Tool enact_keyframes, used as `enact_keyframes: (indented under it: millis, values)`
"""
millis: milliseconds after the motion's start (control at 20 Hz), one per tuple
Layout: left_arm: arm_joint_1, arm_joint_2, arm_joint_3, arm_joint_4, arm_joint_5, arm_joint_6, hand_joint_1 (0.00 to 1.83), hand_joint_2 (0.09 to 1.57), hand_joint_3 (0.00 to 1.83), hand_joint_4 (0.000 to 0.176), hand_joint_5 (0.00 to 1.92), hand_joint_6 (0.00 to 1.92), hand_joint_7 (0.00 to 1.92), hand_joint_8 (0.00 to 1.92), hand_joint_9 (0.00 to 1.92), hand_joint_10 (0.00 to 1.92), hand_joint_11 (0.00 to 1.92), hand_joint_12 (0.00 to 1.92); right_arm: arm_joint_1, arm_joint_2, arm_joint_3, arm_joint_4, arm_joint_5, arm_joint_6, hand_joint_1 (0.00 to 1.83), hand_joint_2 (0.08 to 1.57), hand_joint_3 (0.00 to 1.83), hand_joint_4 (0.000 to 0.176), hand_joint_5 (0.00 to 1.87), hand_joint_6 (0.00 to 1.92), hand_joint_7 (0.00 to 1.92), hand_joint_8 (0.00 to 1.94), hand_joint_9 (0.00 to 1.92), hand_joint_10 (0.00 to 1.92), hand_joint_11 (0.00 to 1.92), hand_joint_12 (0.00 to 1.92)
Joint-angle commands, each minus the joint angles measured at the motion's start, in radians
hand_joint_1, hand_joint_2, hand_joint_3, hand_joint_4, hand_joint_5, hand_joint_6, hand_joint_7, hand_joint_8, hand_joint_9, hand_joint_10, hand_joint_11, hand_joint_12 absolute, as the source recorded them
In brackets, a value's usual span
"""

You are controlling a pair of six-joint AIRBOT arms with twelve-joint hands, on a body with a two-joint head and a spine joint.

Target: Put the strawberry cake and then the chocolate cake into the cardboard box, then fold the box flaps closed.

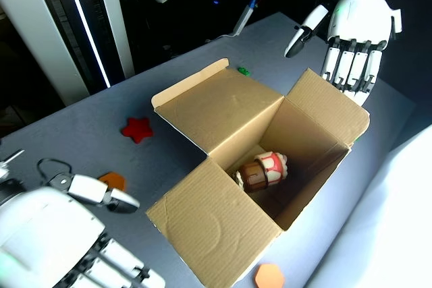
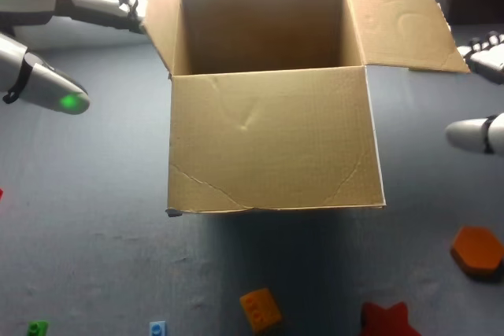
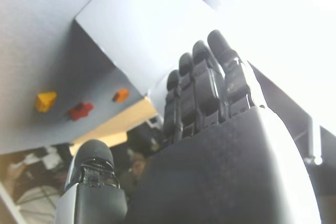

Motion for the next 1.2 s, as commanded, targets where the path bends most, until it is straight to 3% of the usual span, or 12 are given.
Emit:
enact_keyframes:
  millis: [0,250,400,550,750,950,1000,1050,1150]
  values:
    - [-0.018,0.0,-0.001,-0.063,-0.001,-0.003,0.0,1.15,0.0,0.0,0.2,0.0,0.26,0.0,0.25,0.0,0.0,0.81,0.001,0.003,-0.001,-0.035,0.06,0.017,0.0,1.15,0.0,0.0,0.05,0.0,0.1,0.0,0.11,0.01,0.0,0.38]
    - [-0.026,-0.057,0.004,-0.023,-0.007,-0.002,0.0,1.15,0.0,0.0,0.2,0.0,0.27,0.01,0.26,0.0,0.0,0.82,0.01,-0.023,-0.049,-0.154,0.08,0.042,0.0,1.16,0.0,0.0,0.08,0.0,0.15,0.0,0.14,0.01,0.0,0.46]
    - [-0.025,-0.101,0.008,0.005,-0.001,0.006,0.0,1.15,0.0,0.0,0.2,0.0,0.26,0.0,0.26,0.0,0.0,0.85,0.09,-0.003,-0.077,-0.165,0.085,0.042,0.0,1.16,0.0,0.0,0.1,0.0,0.15,0.0,0.16,0.01,0.0,0.59]
    - [-0.011,-0.139,0.019,0.016,-0.001,0.025,0.0,1.15,0.0,0.0,0.19,0.0,0.24,0.0,0.25,0.0,0.0,0.84,0.156,0.046,-0.119,-0.166,0.082,0.047,0.0,1.19,0.0,0.0,0.09,0.01,0.14,0.0,0.13,0.01,0.0,0.48]
    - [0.024,-0.17,0.022,0.045,-0.034,0.079,0.0,1.15,0.0,0.0,0.19,0.01,0.22,0.0,0.25,0.0,0.0,0.87,0.266,0.079,-0.172,-0.176,0.049,0.053,0.0,1.18,0.0,0.0,0.1,0.0,0.17,0.01,0.16,0.01,0.0,0.6]
    - [0.08,-0.187,0.037,0.05,-0.043,0.09,0.0,1.14,0.0,0.0,0.22,0.01,0.25,0.01,0.26,0.0,0.0,0.89,0.266,0.044,-0.178,-0.184,0.054,0.03,0.0,1.16,0.0,0.0,0.12,0.01,0.19,0.0,0.16,0.01,0.0,0.48]
    - [0.091,-0.187,0.038,0.05,-0.043,0.09,0.02,1.15,0.0,0.0,0.23,0.02,0.26,0.01,0.28,0.01,0.0,0.89,0.257,0.031,-0.179,-0.184,0.063,0.021,0.0,1.16,0.0,0.0,0.13,0.01,0.18,0.0,0.17,0.01,0.0,0.5]
    - [0.093,-0.186,0.039,0.046,-0.042,0.09,0.01,1.15,0.0,0.0,0.23,0.01,0.27,0.01,0.29,0.01,0.0,0.91,0.252,0.024,-0.179,-0.184,0.067,0.016,0.0,1.17,0.0,0.0,0.1,0.02,0.17,0.0,0.17,0.01,0.0,0.66]
    - [0.085,-0.186,0.046,0.031,-0.042,0.09,0.02,1.15,0.0,0.0,0.25,0.01,0.28,0.01,0.3,0.01,0.0,0.95,0.239,0.017,-0.179,-0.184,0.081,0.015,0.0,1.17,0.0,0.0,0.08,0.01,0.16,0.0,0.17,0.01,0.0,0.68]
